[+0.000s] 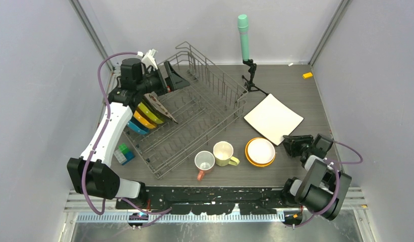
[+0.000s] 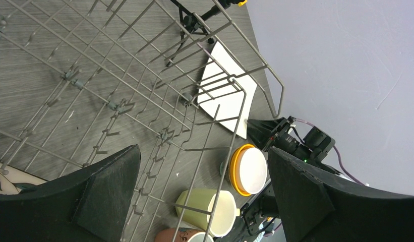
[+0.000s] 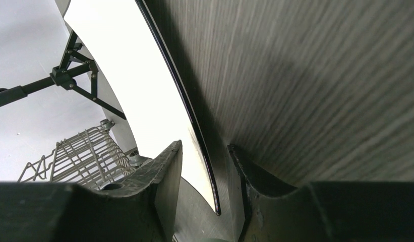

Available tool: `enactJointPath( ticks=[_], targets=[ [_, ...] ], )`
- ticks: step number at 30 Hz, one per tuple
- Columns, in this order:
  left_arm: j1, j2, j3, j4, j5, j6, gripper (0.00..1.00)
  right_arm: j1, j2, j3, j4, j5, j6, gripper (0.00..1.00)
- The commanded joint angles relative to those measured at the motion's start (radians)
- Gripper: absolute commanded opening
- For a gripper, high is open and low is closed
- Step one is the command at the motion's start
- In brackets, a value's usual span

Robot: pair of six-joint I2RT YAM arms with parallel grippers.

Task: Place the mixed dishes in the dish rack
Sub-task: Pick up the plate at the center of the board.

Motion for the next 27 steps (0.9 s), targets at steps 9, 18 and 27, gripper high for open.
enactJointPath(
  ticks=[9, 18, 27],
  targets=[
    [-0.002, -0.005, -0.007, 0.043, 0.031, -0.011, 1.0, 0.034, -0.077, -0.06, -0.139, 0.044, 0.016, 0.45],
    [-0.002, -0.009, -0.011, 0.044, 0.03, -0.015, 1.0, 0.141, 0.092, -0.024, -0.029, 0.054, 0.045, 0.46],
    [-0.002, -0.014, -0.011, 0.044, 0.029, -0.012, 1.0, 0.216, 0.1, -0.052, 0.1, 0.159, 0.124, 0.44]
  ],
)
